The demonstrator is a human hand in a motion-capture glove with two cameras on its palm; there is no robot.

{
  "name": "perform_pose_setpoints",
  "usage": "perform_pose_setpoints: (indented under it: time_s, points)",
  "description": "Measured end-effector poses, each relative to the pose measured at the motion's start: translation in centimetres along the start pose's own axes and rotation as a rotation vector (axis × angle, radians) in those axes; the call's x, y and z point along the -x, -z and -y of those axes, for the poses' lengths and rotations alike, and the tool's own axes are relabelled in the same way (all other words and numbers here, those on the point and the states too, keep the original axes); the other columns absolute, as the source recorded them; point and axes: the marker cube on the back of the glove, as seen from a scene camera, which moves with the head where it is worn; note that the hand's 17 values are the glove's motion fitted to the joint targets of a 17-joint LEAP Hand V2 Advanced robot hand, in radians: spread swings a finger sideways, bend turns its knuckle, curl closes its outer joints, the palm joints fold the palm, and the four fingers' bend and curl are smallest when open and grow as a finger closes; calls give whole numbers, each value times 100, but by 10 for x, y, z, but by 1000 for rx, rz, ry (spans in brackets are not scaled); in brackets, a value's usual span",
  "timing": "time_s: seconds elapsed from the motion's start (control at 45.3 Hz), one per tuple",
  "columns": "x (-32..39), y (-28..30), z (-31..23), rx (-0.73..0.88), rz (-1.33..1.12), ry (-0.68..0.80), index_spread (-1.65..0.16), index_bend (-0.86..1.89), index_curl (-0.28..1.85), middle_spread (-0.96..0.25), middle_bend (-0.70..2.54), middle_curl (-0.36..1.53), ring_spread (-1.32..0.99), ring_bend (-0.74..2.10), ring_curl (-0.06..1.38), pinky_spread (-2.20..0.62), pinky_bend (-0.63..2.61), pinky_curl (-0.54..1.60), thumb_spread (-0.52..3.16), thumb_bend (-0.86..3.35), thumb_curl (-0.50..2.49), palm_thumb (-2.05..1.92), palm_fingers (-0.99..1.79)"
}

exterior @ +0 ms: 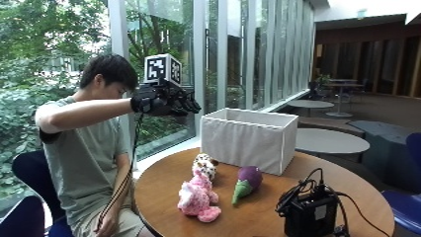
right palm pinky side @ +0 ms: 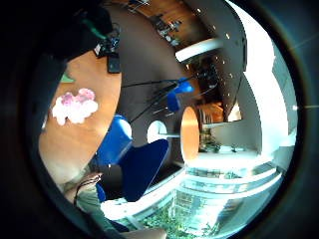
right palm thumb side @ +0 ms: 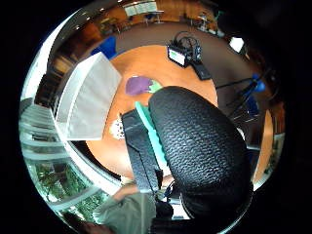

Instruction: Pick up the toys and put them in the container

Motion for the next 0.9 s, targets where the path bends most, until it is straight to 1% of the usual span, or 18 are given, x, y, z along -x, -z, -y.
perform_pose_setpoints:
  time_s: [0.132,0.309,0.441,0.463,0.684,0.816,0.905]
  points:
    - [0,3,3,1,10,-6,-16,14,7,-11,20,8,-9,33,9,-5,56,18,81,-9,0,-14,29]
    - [5,11,5,-2,9,-5,-21,15,11,-14,21,13,-13,37,13,-7,60,22,110,-9,1,-14,25]
    - [3,13,11,-19,24,5,-23,16,14,-16,23,17,-15,39,15,-8,62,25,121,-8,1,-14,23]
    - [3,12,12,-18,29,6,-23,16,14,-14,23,18,-15,40,15,-8,62,25,122,-9,1,-15,23]
    - [-3,0,25,23,46,13,-24,17,19,-15,24,23,-16,43,17,-9,64,27,129,-9,1,-15,21]
    - [-10,-8,35,74,85,39,-24,16,21,-16,23,25,-17,45,19,-9,65,29,130,-9,1,-15,18]
    - [-5,-12,37,131,117,63,-24,13,22,-16,23,27,-16,44,20,-8,68,31,130,-9,1,-15,7]
